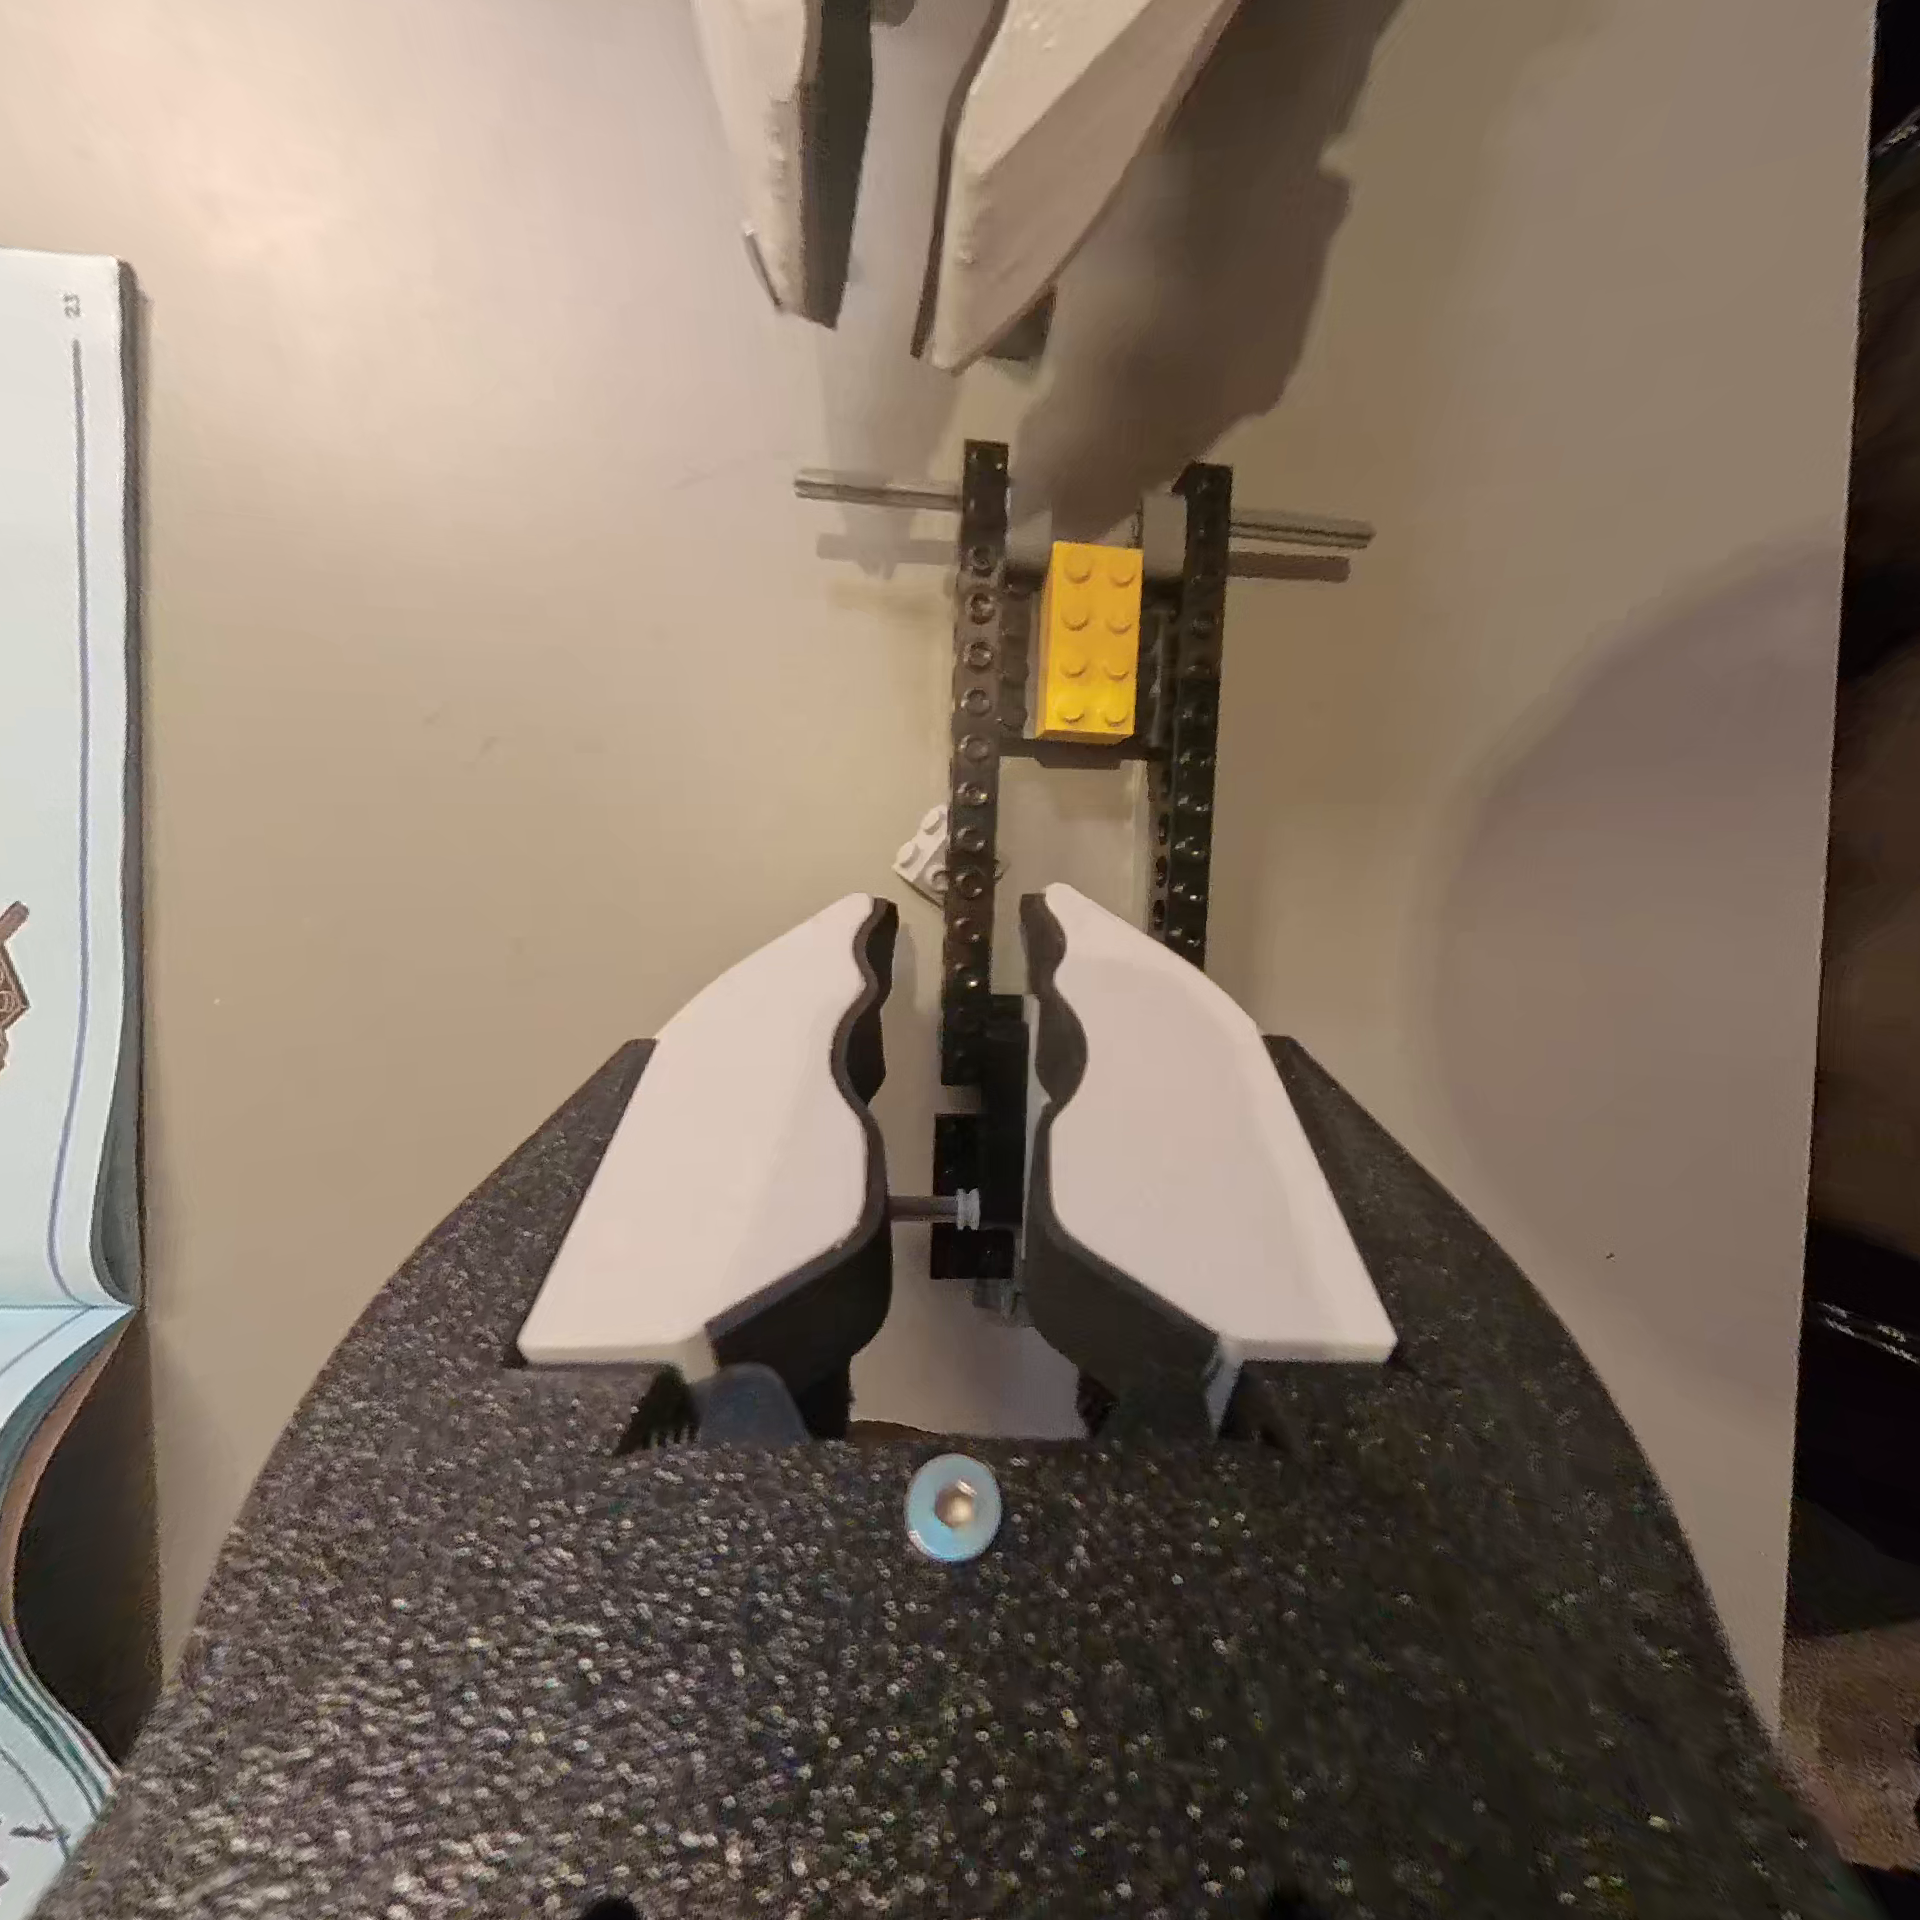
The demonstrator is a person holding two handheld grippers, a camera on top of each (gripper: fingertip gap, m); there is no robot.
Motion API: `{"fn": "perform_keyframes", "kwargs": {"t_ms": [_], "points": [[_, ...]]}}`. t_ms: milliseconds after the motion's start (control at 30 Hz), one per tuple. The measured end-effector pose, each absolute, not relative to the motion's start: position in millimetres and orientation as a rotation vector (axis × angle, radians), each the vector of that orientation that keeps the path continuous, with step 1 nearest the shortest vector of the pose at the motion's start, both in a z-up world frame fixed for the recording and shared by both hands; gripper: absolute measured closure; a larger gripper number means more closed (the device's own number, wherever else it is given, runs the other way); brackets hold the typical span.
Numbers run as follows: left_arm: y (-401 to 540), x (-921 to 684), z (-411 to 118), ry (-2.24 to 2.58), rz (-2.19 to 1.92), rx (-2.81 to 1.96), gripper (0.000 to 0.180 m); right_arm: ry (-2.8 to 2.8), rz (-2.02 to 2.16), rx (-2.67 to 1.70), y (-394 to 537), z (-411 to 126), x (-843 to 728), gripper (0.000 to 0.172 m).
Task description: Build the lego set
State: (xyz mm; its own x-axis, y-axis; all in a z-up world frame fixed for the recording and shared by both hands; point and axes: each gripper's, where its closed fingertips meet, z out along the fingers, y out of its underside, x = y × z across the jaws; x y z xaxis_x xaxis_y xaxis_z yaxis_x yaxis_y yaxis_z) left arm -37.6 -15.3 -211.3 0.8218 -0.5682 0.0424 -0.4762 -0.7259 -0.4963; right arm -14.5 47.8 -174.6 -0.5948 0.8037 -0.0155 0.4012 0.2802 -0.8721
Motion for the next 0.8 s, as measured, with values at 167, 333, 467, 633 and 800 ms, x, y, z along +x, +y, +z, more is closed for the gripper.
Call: {"fn": "perform_keyframes", "kwargs": {"t_ms": [167,333,467,633,800], "points": [[-16.9,-35.3,-211.0,0.816,-0.248,-2.526,0.156,-2.116,1.254,-1.084,49.3,-173.5,-15.2,0.160],[-13.3,-35.2,-214.8,0.838,-0.227,-2.536,0.172,-2.117,1.252,-1.085,49.7,-174.4,-15.5,0.160],[-6.1,-42.0,-202.9,0.779,-0.255,-2.496,0.173,-2.106,1.260,-1.088,50.6,-172.4,-15.8,0.160],[-3.1,-55.2,-203.9,0.767,-0.260,-2.519,0.172,-2.085,1.267,-1.088,52.5,-169.0,-16.6,0.160],[-3.4,-85.2,-202.9,0.606,-0.267,-2.522,0.173,-2.044,1.285,-1.086,55.9,-161.5,-17.7,0.160]]}}
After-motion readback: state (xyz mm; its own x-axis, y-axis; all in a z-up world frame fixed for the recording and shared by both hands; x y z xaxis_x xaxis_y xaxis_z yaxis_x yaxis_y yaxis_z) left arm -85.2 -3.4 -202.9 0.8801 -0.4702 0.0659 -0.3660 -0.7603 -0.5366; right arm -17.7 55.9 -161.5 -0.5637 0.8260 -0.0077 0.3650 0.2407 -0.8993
